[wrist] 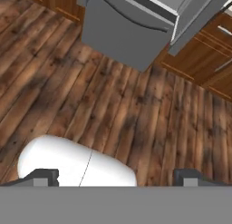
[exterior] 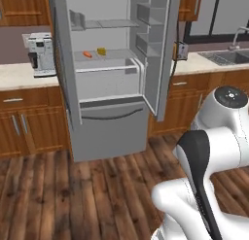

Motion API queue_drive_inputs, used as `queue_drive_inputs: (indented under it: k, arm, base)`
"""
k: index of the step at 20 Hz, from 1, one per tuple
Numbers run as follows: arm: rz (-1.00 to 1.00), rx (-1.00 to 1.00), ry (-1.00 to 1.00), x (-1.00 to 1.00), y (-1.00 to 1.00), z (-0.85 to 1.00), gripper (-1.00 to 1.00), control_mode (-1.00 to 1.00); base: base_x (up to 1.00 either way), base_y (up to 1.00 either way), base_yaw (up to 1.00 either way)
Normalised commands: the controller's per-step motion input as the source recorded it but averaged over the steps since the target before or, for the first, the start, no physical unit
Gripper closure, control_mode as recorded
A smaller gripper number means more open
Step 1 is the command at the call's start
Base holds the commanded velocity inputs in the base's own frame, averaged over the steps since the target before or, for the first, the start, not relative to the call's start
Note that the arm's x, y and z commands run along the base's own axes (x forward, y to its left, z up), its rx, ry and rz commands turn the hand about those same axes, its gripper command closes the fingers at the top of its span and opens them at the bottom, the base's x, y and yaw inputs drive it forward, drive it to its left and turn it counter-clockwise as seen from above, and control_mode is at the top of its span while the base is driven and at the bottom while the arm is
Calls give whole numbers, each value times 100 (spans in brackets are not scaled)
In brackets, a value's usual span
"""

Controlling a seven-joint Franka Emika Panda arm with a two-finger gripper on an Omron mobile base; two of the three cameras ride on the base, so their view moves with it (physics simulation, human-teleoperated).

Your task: Take the cheese, chicken drumstick, and carrot from the fridge and place them on the plate on the dining counter to create an appetizer plate.

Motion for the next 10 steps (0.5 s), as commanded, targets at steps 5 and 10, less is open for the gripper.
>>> queue_drive_inputs:
  k: [5, 10]
  arm:
    - [0, 0, 0, 0, 0, 0, -100, 100]
    - [0, 0, 0, 0, 0, 0, -100, 100]
  base:
    - [100, -3, 11]
    - [100, -1, 14]
